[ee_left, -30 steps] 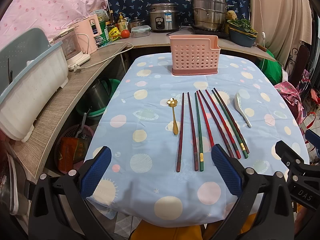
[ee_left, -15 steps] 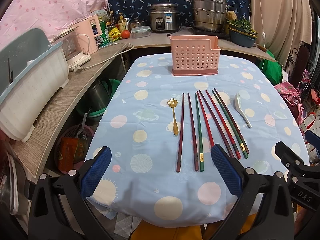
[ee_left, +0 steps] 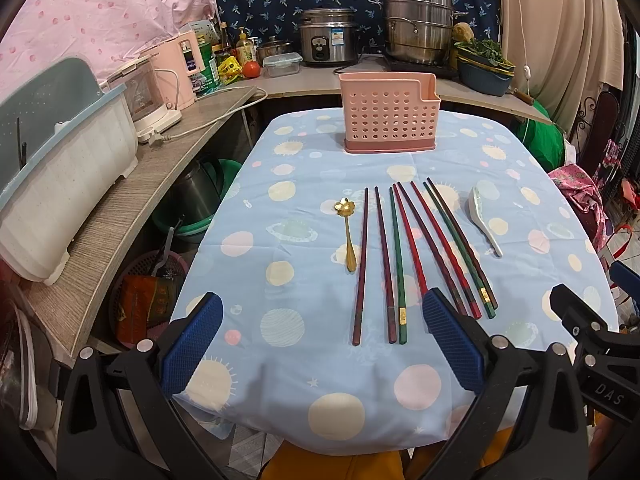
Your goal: Organize utensils
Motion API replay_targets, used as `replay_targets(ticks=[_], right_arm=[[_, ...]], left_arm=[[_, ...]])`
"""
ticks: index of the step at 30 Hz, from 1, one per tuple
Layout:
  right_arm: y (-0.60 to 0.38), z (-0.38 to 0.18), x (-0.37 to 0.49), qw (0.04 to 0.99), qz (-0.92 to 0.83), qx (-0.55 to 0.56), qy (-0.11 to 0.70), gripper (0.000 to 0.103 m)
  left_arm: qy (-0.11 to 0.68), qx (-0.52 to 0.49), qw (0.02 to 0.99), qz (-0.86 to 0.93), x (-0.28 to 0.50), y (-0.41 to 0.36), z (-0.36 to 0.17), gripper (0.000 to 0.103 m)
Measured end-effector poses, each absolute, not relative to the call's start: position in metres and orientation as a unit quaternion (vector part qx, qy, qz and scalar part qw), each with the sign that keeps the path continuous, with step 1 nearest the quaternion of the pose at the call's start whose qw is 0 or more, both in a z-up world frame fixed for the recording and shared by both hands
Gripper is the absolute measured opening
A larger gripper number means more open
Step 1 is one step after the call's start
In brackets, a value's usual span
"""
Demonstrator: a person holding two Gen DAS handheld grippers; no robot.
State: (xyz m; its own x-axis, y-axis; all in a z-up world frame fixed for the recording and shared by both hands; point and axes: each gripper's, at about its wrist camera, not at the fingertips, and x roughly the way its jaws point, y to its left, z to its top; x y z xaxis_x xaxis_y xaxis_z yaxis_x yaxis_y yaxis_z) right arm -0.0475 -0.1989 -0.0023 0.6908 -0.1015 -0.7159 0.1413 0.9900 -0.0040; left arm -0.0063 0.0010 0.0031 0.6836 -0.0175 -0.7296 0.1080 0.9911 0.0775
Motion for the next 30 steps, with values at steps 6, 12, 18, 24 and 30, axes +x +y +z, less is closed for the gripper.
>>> replay_targets(ticks=[6, 12, 18, 24, 30], right_arm=[[-0.1989, -0.0022, -0.0476, 0.919, -0.066, 0.026, 0.387, 0.096], [-0.1986, -0.0021, -0.0479, 0.919, -0.066, 0.026, 0.387, 0.096], [-0.1994, -0.0022, -0.0476, 0.919, -0.066, 0.027, 0.387, 0.096], [-0.1998, -0.0024, -0.0476, 0.919, -0.065, 0.028, 0.387, 0.096], [-0.1993, -0.003, -0.0469, 0.919, -0.065, 0.029, 0.388, 0.096]], left_arm=[[0.396, 0.057, 0.916, -0.034, -0.0063, 0.001, 0.003, 0.096], [0.396, 0.057, 0.916, -0.034, -0.0064, 0.001, 0.003, 0.096], [0.396, 0.057, 0.916, -0.034, -0.0064, 0.001, 0.003, 0.096], [0.396, 0.057, 0.916, -0.034, -0.0065, 0.0008, 0.0028, 0.096], [0.397, 0.056, 0.916, -0.034, -0.0065, 0.0006, 0.003, 0.096]])
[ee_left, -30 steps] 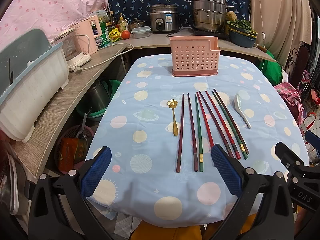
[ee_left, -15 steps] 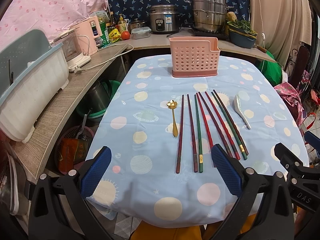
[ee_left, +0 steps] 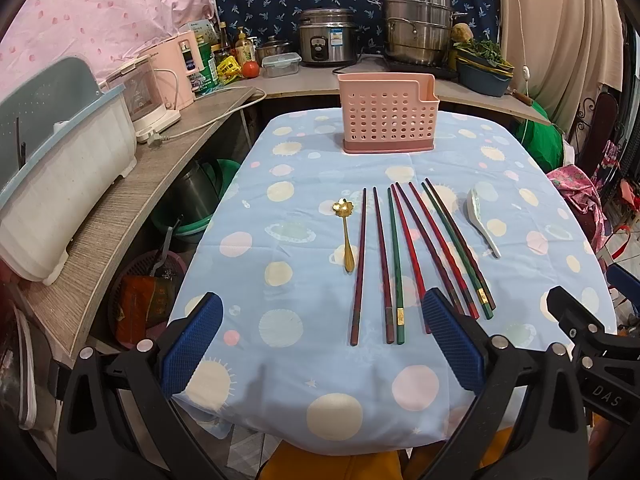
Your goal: Organize utensils
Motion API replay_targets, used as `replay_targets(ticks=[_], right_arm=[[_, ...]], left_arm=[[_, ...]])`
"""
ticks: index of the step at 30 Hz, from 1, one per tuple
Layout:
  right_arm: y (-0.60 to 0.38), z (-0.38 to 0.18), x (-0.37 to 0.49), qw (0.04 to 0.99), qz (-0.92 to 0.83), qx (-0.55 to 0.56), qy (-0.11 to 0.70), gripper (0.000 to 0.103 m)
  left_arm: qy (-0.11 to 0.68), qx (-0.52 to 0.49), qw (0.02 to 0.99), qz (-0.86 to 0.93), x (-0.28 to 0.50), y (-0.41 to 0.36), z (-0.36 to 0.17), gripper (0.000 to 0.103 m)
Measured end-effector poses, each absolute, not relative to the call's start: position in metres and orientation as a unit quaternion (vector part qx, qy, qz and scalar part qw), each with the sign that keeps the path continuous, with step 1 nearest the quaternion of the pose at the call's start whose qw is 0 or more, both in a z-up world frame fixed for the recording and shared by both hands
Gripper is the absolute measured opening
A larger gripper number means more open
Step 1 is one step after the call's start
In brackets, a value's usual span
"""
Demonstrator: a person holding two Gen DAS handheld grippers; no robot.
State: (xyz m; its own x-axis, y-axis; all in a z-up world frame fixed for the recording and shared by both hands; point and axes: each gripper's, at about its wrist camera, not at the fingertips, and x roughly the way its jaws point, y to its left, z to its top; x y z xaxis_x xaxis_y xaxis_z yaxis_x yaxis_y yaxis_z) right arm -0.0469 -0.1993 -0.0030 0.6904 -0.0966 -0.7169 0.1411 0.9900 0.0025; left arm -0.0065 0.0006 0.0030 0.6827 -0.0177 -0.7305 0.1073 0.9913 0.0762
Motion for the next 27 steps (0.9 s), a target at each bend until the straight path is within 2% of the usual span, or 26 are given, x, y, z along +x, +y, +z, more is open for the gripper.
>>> replay_targets(ticks=[16, 23, 27], right_arm=[[-0.208, -0.028, -0.016, 0.906, -0.071, 0.05, 0.414, 0.096], [-0.225, -0.052, 0.022, 0.896, -0.078, 0.063, 0.432, 0.096], [-0.236, -0.066, 0.043, 0.89, -0.078, 0.077, 0.442, 0.088]], left_arm=[[0.435, 0.031, 0.9, -0.014, 0.045, 0.009, -0.022, 0.095], [0.46, 0.019, 0.888, -0.009, 0.09, 0.012, -0.054, 0.087], [0.482, 0.009, 0.876, -0.02, 0.112, 0.011, -0.077, 0.079]])
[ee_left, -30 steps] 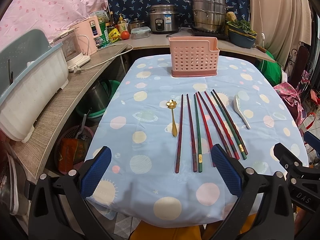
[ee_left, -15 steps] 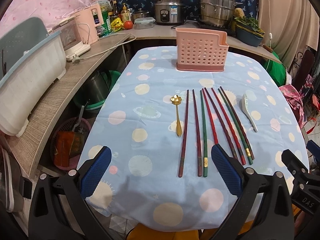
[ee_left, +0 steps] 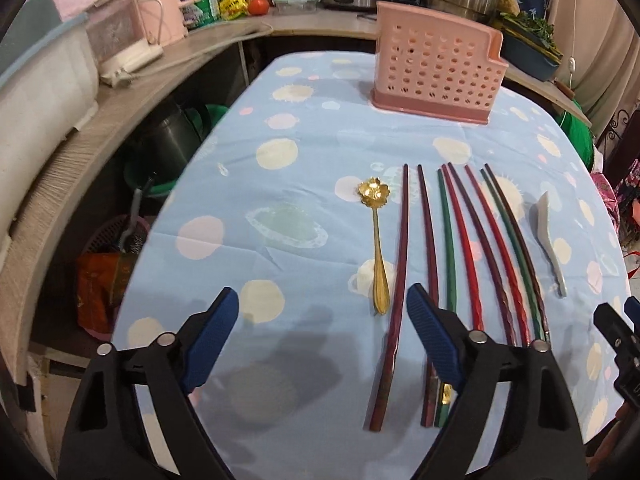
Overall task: Organize utensils
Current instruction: 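Close the right tool on the white ceramic spoon while the left tool approaches the gold spoon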
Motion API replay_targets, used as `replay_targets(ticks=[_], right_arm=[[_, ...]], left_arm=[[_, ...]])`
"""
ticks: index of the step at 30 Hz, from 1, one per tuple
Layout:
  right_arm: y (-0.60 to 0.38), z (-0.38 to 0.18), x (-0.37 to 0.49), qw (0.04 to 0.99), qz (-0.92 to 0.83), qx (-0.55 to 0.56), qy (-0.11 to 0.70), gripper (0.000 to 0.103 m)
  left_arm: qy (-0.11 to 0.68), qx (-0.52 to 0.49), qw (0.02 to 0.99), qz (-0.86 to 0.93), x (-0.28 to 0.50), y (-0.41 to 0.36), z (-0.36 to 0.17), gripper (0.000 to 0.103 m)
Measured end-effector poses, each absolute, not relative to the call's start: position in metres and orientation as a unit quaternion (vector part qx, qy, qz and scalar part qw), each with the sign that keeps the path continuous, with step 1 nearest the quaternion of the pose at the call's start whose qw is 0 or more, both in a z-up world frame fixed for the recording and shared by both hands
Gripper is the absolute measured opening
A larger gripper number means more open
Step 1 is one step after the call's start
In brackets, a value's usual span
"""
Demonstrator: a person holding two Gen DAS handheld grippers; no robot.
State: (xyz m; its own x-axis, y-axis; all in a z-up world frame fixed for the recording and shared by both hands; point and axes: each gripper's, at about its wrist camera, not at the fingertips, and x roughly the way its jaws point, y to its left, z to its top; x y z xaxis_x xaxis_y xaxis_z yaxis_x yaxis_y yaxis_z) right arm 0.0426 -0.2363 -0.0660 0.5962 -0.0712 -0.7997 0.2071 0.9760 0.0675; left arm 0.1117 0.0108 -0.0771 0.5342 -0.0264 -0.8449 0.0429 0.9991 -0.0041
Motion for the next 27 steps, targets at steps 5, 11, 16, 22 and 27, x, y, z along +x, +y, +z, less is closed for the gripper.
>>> replay_targets(ticks=[5, 11, 16, 22, 27], right_arm=[[-0.242, -0.082, 0.063, 0.883, -0.074, 0.087, 0.455, 0.076], [-0.241, -0.099, 0.085, 0.875, -0.061, 0.09, 0.472, 0.061], [-0.239, -0.105, 0.096, 0.871, -0.053, 0.091, 0.479, 0.054], [-0.239, -0.112, 0.106, 0.867, -0.046, 0.094, 0.487, 0.038], [-0.24, -0.112, 0.108, 0.868, -0.045, 0.091, 0.486, 0.03]], left_arm=[[0.498, 0.01, 0.867, -0.021, 0.127, 0.008, -0.1, 0.072], [0.518, 0.011, 0.855, -0.021, 0.138, 0.007, -0.119, 0.063], [0.517, 0.003, 0.855, -0.03, 0.139, 0.007, -0.119, 0.063], [0.519, 0.009, 0.854, -0.03, 0.141, 0.001, -0.125, 0.064], [0.515, 0.012, 0.856, -0.033, 0.138, 0.003, -0.125, 0.057]])
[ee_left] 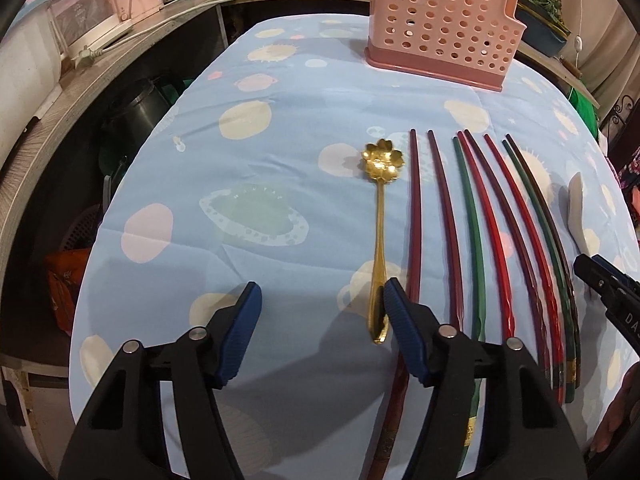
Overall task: Organize utensils
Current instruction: 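Close the right tool on the white ceramic spoon while the left tool approaches the gold spoon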
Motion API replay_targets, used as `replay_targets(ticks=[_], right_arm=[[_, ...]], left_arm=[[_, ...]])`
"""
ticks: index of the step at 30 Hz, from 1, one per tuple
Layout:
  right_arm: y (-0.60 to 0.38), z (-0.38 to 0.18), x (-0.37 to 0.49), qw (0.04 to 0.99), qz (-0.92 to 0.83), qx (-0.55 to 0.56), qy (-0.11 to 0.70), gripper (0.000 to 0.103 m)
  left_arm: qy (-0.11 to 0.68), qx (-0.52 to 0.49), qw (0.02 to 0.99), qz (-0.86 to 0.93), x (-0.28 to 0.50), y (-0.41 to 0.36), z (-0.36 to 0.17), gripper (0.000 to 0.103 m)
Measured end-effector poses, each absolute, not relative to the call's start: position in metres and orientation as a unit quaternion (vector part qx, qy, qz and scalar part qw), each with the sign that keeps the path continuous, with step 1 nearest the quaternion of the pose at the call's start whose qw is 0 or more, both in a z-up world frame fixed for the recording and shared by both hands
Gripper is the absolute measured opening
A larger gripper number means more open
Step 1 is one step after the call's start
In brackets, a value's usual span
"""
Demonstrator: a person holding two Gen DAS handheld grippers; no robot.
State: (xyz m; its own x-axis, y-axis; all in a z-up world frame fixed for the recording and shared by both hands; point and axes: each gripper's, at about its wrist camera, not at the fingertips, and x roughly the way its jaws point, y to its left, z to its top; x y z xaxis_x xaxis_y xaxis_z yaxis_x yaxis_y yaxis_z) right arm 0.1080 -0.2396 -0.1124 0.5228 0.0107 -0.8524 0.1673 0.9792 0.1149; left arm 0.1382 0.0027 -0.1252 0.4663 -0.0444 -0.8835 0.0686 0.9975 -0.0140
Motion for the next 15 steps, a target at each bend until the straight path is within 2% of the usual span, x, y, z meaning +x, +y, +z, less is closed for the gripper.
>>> replay_targets(ticks=[8, 11, 13, 15], right_arm=[[-0.242, -0.113, 0.106, 0.867, -0.048, 0.089, 0.488, 0.015], [-0.241, -0.113, 0.102, 0.867, -0.044, 0.087, 0.489, 0.013], [-0.24, -0.112, 0.1, 0.867, -0.043, 0.084, 0.49, 0.012], [-0.239, -0.111, 0.096, 0.867, -0.042, 0.084, 0.489, 0.012]], left_arm=[[0.515, 0.02, 0.855, -0.054, 0.131, -0.004, -0.121, 0.011], [0.513, 0.025, 0.856, -0.061, 0.128, -0.007, -0.121, 0.008], [0.513, 0.019, 0.856, -0.068, 0.125, -0.007, -0.119, 0.0], [0.515, 0.014, 0.854, -0.073, 0.123, -0.006, -0.119, 0.0]])
